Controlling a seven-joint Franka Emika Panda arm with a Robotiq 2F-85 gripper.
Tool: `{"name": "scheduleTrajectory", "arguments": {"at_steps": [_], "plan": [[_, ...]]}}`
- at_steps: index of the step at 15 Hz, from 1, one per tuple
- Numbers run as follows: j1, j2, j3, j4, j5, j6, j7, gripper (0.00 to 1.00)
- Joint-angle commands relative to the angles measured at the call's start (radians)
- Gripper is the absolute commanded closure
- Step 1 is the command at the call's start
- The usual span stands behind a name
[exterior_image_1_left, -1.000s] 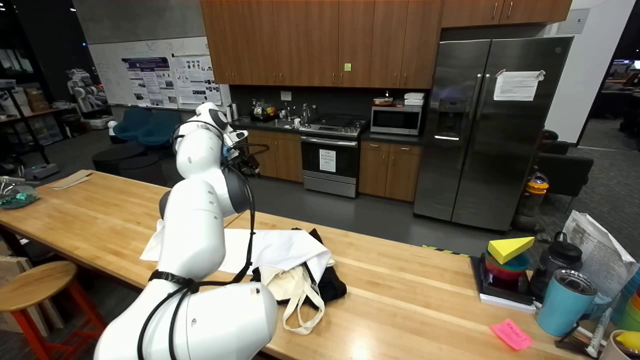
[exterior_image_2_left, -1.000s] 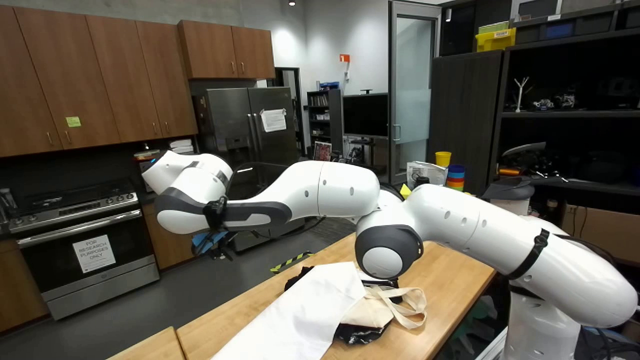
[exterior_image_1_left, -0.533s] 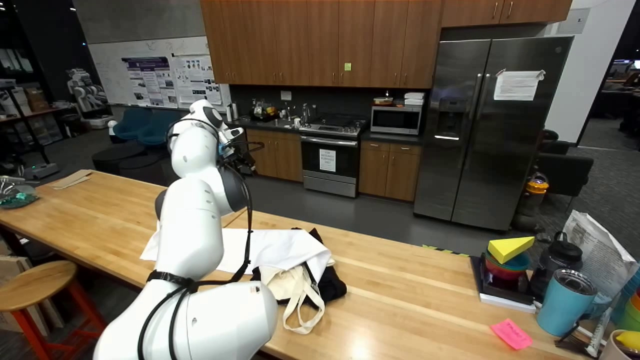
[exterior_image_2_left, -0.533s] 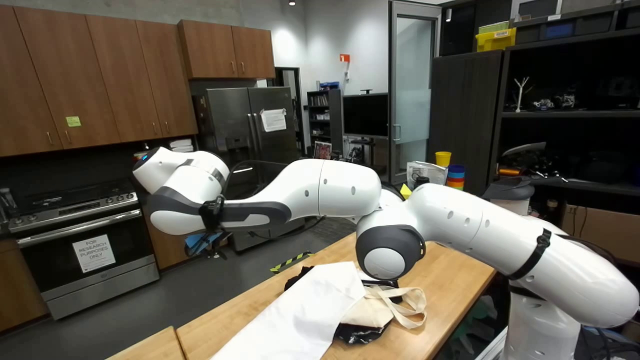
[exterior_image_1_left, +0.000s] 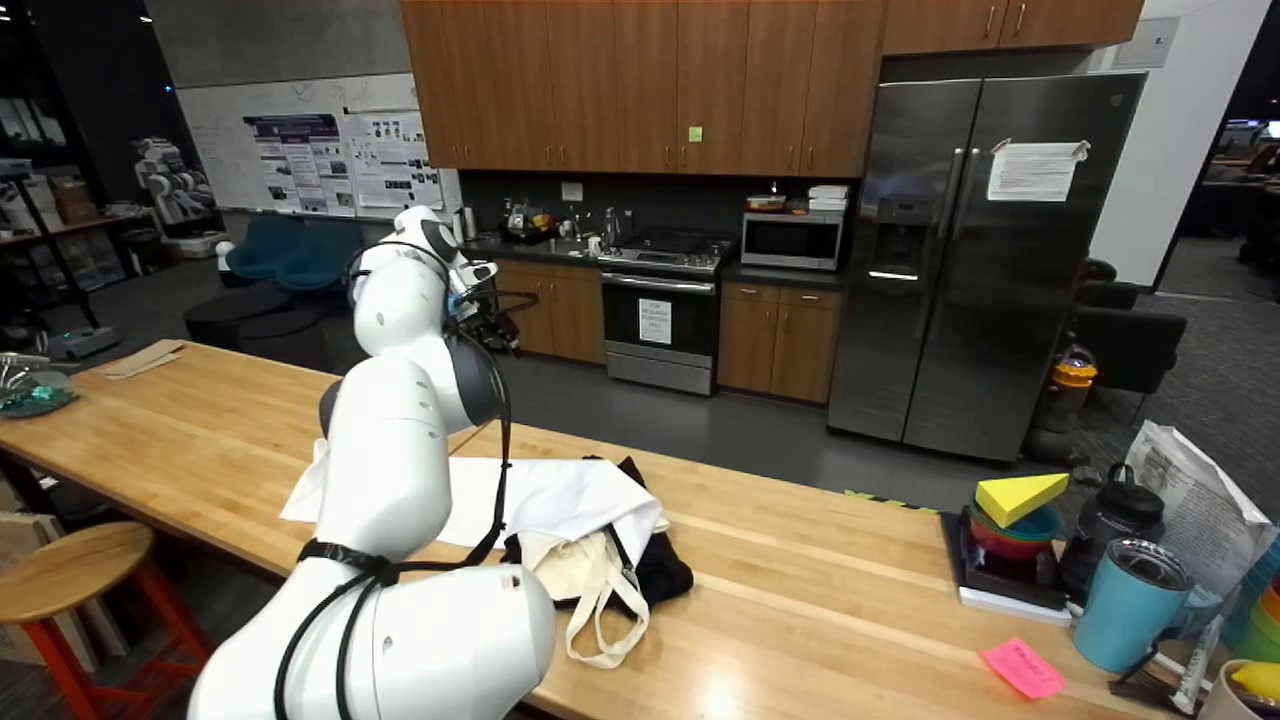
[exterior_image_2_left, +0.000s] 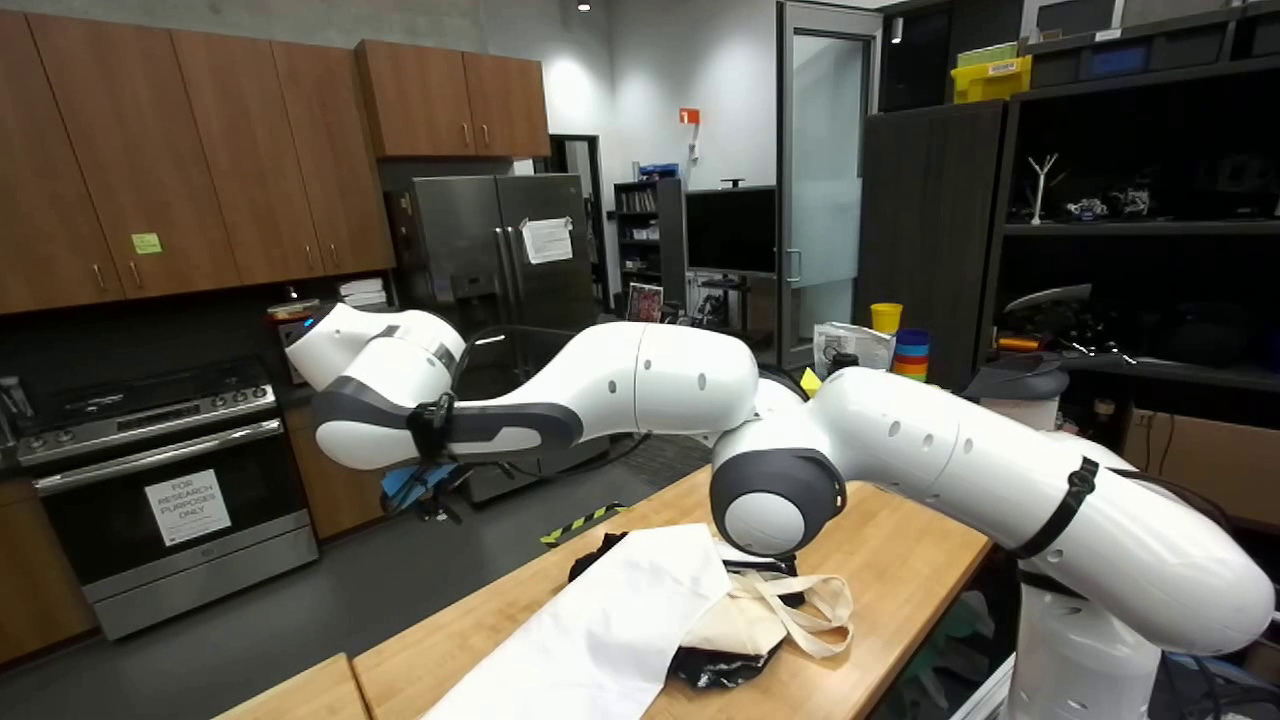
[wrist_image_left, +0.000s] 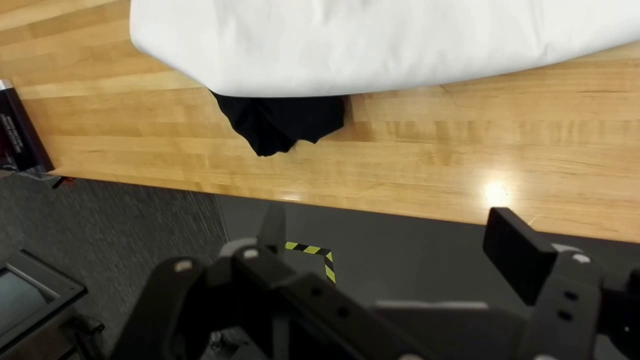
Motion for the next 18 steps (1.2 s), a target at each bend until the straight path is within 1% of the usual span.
{"name": "scheduleTrajectory", "arguments": {"at_steps": [1,10,18], "plan": [[-0.016,0.007,0.011,0.0,0.018,0.016,0.006,0.0],[-0.031,0.075,0.017,0.015,0.026,0.013,-0.003,0.0],[-0.03,0.086,0.014,0.013,0.024,0.009,0.002,0.0]]}}
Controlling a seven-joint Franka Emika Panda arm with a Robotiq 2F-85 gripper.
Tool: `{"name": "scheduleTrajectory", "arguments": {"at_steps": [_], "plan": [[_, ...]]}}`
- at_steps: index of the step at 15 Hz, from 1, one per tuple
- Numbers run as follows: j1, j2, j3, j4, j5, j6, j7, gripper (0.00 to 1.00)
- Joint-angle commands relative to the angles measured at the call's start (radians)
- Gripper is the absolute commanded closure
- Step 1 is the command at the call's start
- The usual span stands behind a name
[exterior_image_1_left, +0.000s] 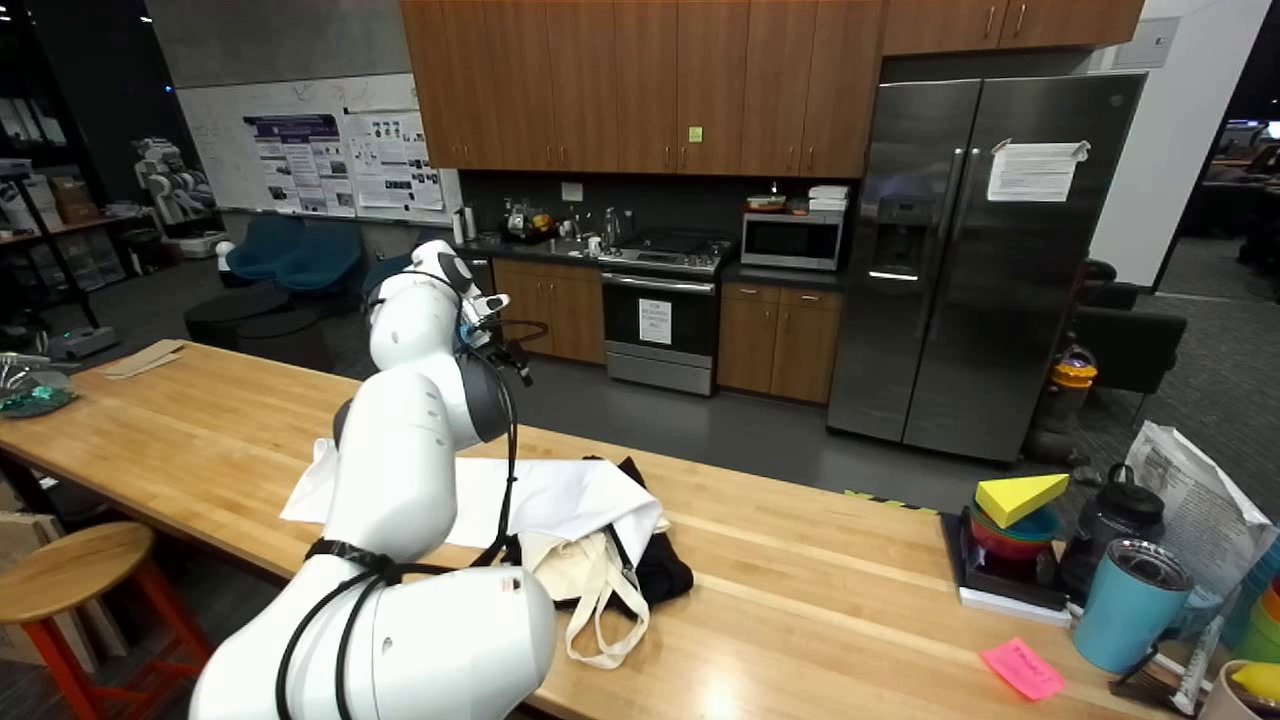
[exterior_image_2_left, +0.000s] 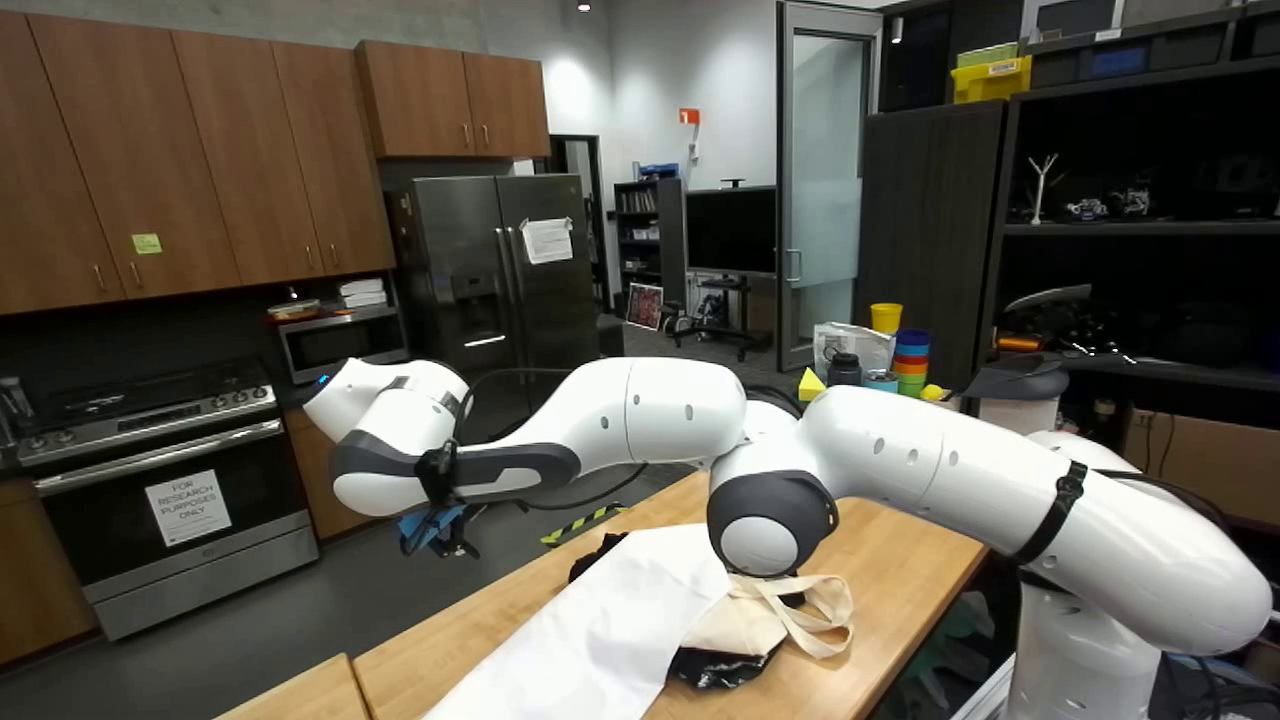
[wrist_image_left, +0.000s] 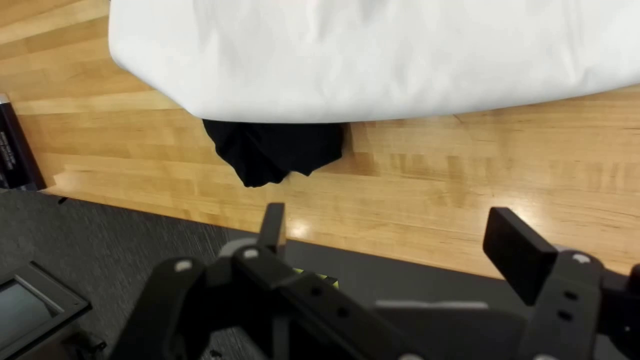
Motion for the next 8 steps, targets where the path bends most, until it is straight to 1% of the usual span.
{"name": "scheduleTrajectory", "arguments": {"at_steps": [1,8], "plan": [[-0.009,0.0,0.008,0.015,0.018,-0.004,0.005,0.0],[0.018,-0.008,-0.03,0.001,-0.03,0.01,0.043,0.0]]}}
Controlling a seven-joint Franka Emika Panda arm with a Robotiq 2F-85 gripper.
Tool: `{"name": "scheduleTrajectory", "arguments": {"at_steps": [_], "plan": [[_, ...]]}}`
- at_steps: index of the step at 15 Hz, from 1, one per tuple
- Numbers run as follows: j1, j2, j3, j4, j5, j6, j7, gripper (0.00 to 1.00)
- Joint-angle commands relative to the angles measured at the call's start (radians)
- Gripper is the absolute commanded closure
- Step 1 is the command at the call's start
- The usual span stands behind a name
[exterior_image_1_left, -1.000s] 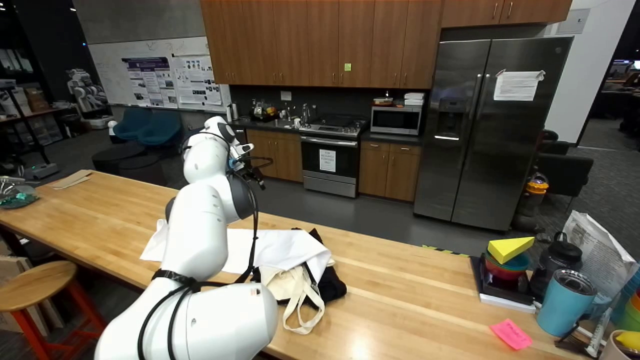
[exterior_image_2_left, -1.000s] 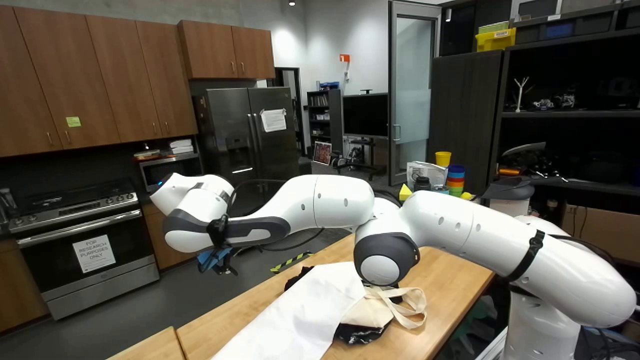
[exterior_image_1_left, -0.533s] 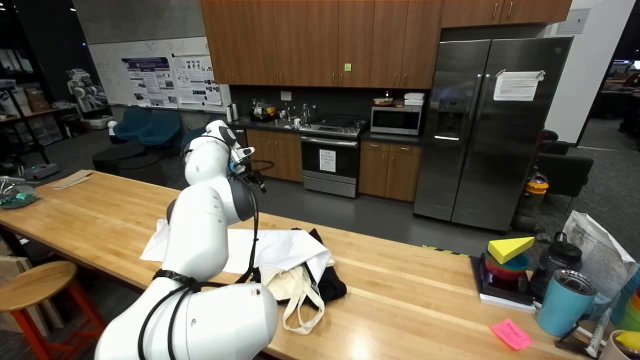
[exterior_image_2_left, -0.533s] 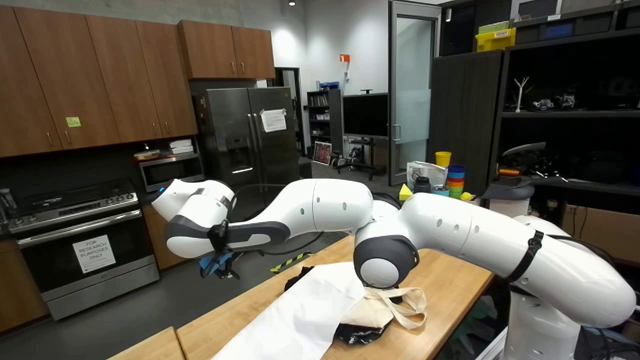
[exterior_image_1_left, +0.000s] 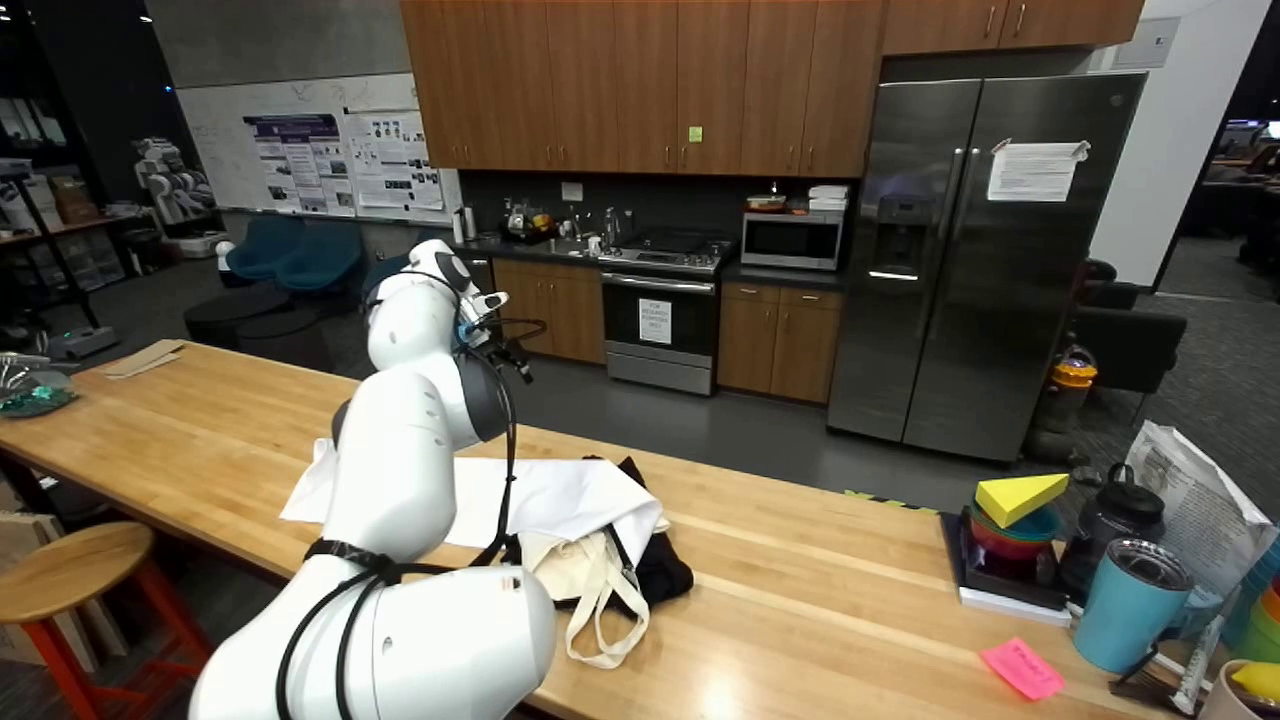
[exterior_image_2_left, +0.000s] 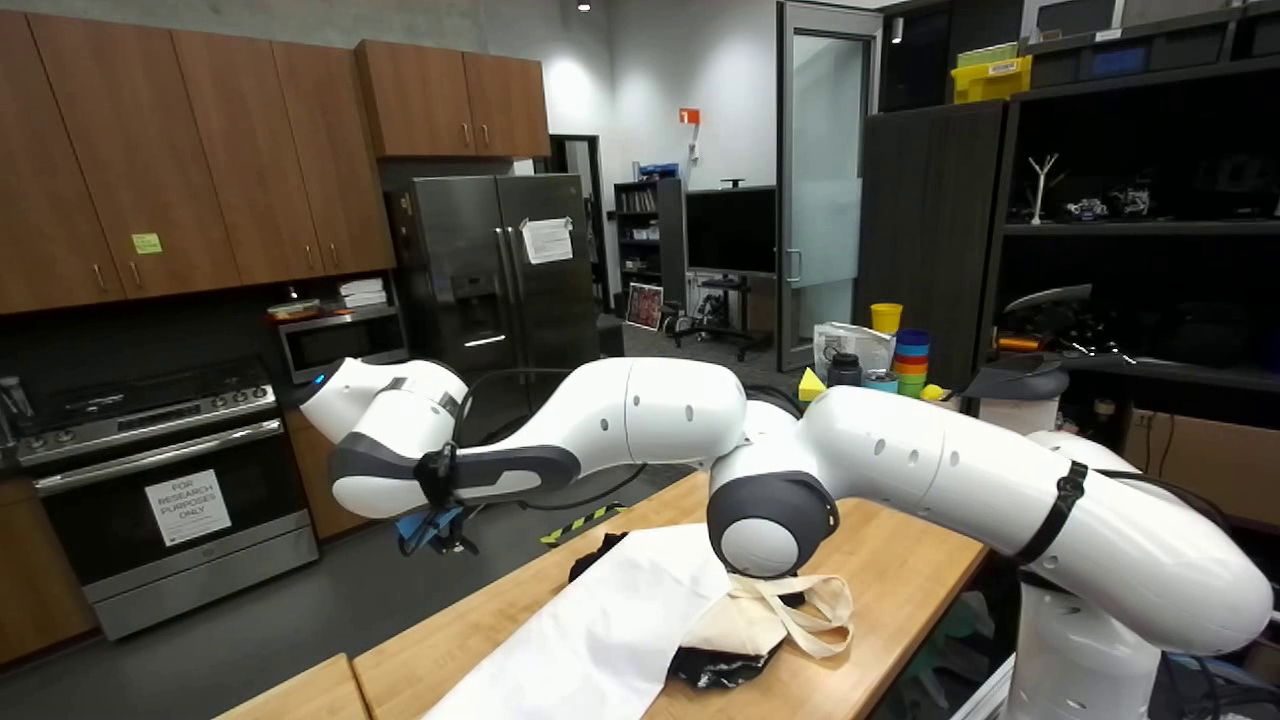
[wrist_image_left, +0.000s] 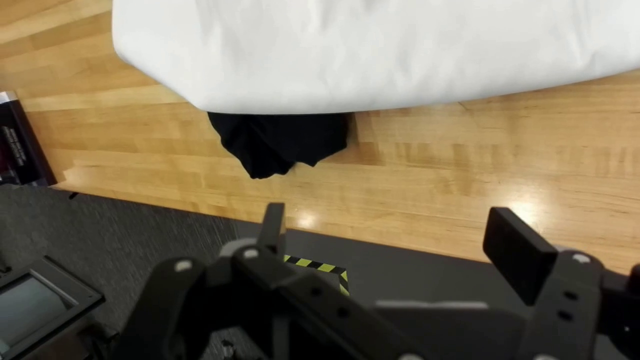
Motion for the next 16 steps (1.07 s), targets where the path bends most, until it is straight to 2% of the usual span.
{"name": "scheduleTrajectory", "arguments": {"at_steps": [1,8,16], "plan": [[0.014,-0.008,-0.024,0.0,-0.02,0.001,0.028,0.0],[0.033,-0.002,-0.039,0.0,-0.044,0.045,0.112,0.0],[0.013,0.025,0.004,0.013,0.014,0.171,0.164,0.0]]}}
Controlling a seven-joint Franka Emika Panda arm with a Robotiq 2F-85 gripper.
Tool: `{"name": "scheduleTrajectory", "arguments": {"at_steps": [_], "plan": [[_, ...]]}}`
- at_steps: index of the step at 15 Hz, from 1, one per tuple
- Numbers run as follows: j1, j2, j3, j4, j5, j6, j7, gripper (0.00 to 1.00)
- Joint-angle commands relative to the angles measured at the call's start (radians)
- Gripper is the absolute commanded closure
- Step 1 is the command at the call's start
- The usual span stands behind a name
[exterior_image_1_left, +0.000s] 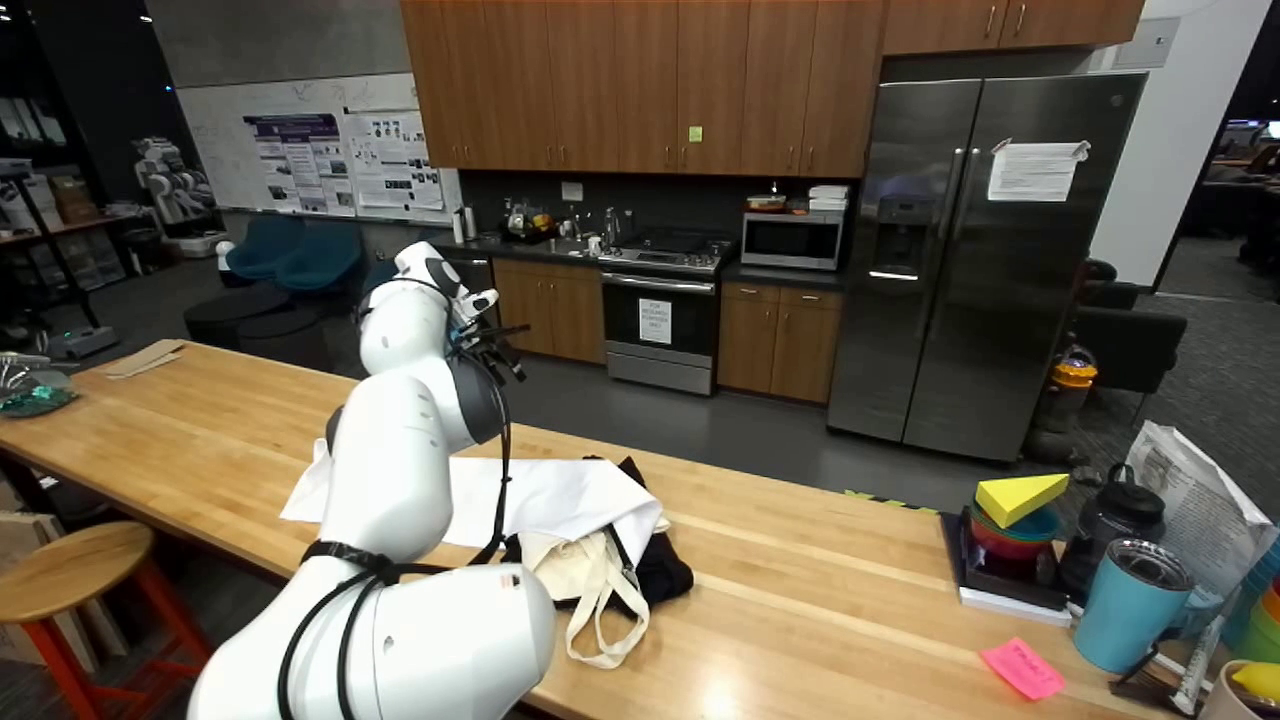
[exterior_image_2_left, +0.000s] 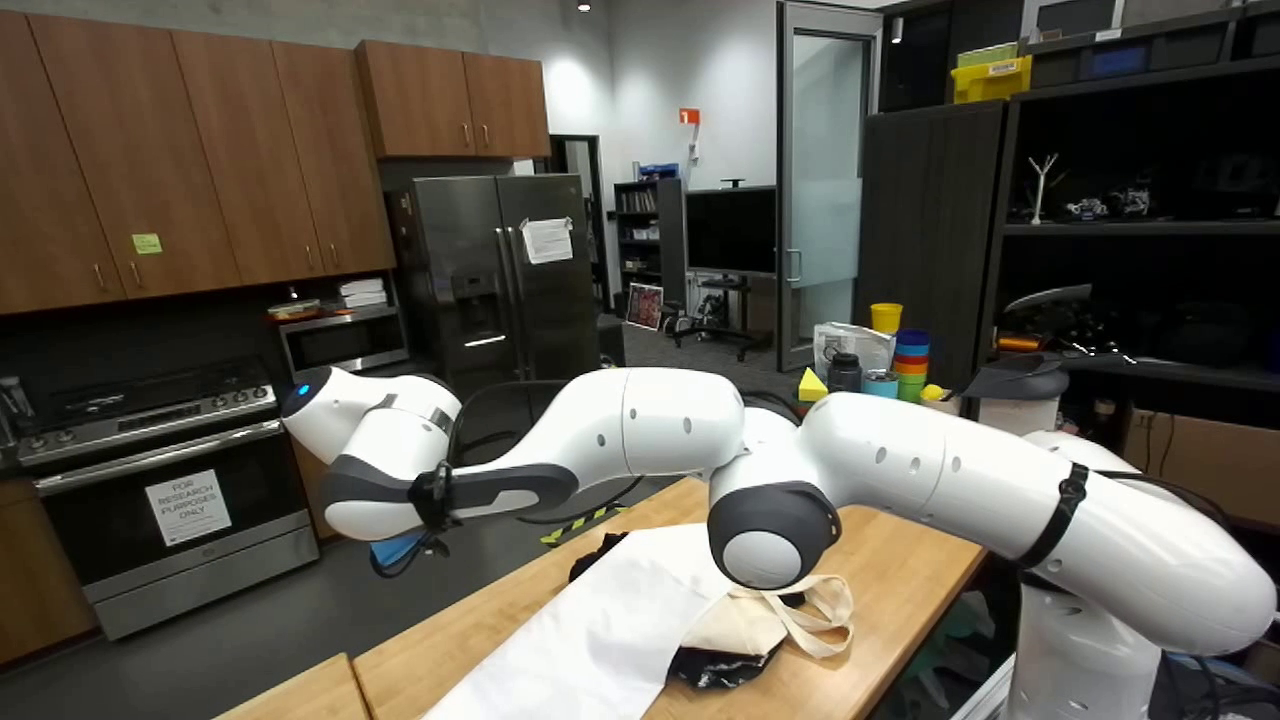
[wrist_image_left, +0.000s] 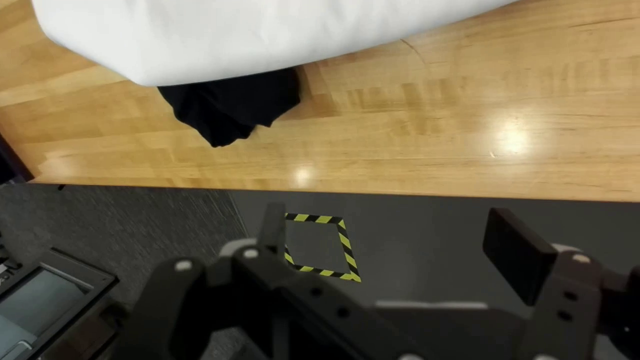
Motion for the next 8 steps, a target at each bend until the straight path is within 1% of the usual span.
{"name": "scheduleTrajectory", "arguments": {"at_steps": [1,5,8], "plan": [[-0.019,0.011,0.028,0.014,0.048,0.047,0.013,0.0],[-0.03,0.015,0.054,0.014,0.088,0.057,0.006,0.0],[-0.031,0.013,0.076,0.012,0.111,0.096,-0.021,0.0]]}}
